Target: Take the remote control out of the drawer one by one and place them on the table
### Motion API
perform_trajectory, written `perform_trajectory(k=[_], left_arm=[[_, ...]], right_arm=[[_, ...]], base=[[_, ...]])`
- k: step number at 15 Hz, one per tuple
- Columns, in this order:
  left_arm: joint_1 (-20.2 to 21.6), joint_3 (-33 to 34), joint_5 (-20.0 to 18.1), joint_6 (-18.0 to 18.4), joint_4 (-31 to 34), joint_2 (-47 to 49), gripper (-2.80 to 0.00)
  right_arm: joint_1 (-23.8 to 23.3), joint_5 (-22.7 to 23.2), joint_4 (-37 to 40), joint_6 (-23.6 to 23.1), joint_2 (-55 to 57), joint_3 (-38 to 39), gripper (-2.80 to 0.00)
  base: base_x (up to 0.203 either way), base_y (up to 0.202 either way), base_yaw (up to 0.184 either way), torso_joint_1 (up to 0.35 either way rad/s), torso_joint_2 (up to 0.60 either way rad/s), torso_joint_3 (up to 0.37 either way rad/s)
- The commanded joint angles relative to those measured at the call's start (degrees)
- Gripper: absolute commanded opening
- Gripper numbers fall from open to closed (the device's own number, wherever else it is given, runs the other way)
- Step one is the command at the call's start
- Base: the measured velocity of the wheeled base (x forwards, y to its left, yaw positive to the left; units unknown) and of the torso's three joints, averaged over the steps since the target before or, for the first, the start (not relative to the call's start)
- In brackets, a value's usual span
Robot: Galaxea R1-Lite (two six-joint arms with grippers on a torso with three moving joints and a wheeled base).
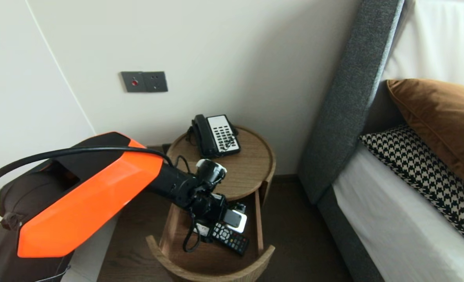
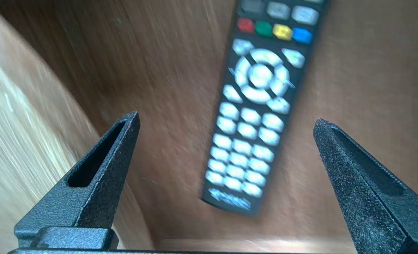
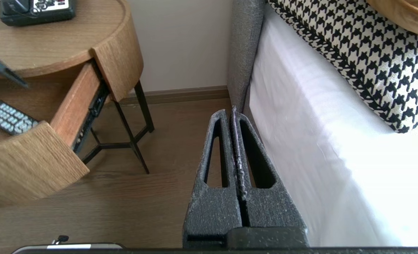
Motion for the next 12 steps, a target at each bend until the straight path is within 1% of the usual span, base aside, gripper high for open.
perform_trajectory(k=[1, 3, 8, 10, 12], left_arm=[[-0.3, -0.7, 1.2, 2.1, -1.7, 1.8, 0.00], [-0.7, -1.3, 3.2, 2.4, -3.2, 3.2, 0.00], [-1.1, -2.0, 8.0, 2.7, -1.6, 3.9, 0.00], [-1.2, -1.1, 8.6, 2.6, 0.4, 2.9, 0.00], [-1.2, -0.7, 8.4, 2.4, 0.5, 1.7, 0.00]], right_arm=[[0.0, 0.0, 0.0, 0.0, -0.5, 0.3, -2.80], [0.0, 0.0, 0.0, 0.0, -0.5, 0.3, -2.80], [0.0, 0.0, 0.0, 0.0, -0.5, 0.3, -2.80], [0.0, 0.0, 0.0, 0.0, -0.5, 0.3, -2.80], [0.0, 0.0, 0.0, 0.0, -0.5, 0.3, -2.80]], base=[[0.000, 0.000, 0.000, 0.000, 0.00, 0.000], [0.000, 0.000, 0.000, 0.000, 0.00, 0.000], [0.000, 0.000, 0.000, 0.000, 0.00, 0.000], [0.000, 0.000, 0.000, 0.000, 0.00, 0.000], [0.000, 0.000, 0.000, 0.000, 0.00, 0.000]])
